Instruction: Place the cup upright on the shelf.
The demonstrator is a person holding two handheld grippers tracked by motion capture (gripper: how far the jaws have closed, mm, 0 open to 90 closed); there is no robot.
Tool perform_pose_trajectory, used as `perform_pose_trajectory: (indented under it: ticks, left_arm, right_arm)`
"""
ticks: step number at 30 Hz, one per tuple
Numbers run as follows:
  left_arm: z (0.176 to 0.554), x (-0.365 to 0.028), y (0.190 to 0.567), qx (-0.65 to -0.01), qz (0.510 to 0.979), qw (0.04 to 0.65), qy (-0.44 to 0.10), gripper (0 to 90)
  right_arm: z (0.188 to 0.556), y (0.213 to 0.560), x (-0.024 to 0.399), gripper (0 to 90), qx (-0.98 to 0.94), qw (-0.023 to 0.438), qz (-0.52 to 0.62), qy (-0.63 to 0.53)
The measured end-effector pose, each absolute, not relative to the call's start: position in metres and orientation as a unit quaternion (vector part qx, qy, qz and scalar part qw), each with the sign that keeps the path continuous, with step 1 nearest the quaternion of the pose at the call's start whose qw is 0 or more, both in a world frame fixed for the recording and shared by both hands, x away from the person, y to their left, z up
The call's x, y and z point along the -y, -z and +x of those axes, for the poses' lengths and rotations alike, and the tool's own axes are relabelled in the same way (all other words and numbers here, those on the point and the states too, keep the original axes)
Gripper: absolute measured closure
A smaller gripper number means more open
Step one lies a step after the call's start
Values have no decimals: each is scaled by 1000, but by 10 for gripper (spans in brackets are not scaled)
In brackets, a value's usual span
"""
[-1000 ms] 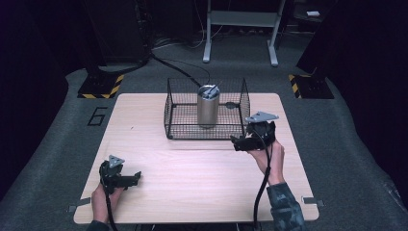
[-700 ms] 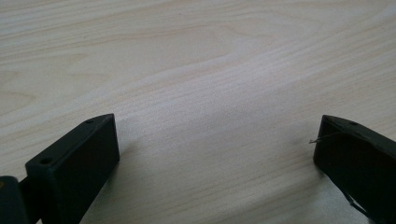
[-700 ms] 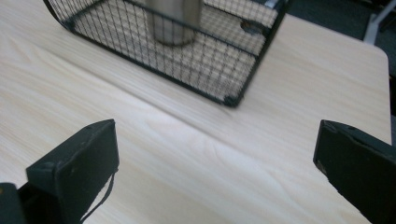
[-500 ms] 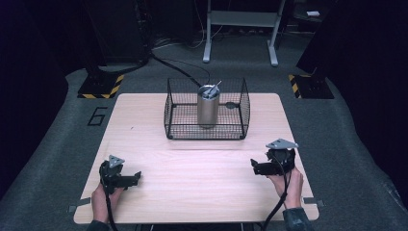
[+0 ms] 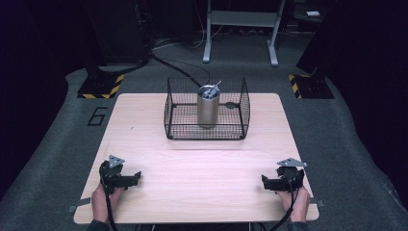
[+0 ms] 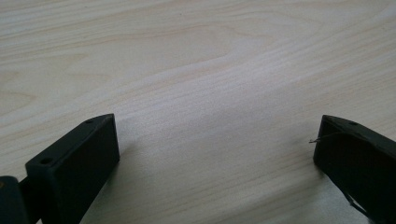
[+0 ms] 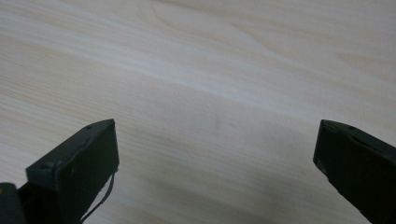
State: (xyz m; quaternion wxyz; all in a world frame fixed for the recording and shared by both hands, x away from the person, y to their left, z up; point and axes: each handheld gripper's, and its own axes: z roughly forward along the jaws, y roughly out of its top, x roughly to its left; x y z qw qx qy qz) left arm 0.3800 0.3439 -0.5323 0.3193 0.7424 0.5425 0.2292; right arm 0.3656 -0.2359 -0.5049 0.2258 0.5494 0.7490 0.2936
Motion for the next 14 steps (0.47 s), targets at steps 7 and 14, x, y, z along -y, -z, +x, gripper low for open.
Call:
perform_pose_trajectory:
  ticks: [7,14]
  left_arm:
    - [380,-344,532,-543,742,319,-229,1]
    - [380,-344,532,-543,742,319,-229,1]
  right_arm:
    - [358,528,257,0,-730,231,568,-301]
    - [357,530,260,0,-733,236,558,-310]
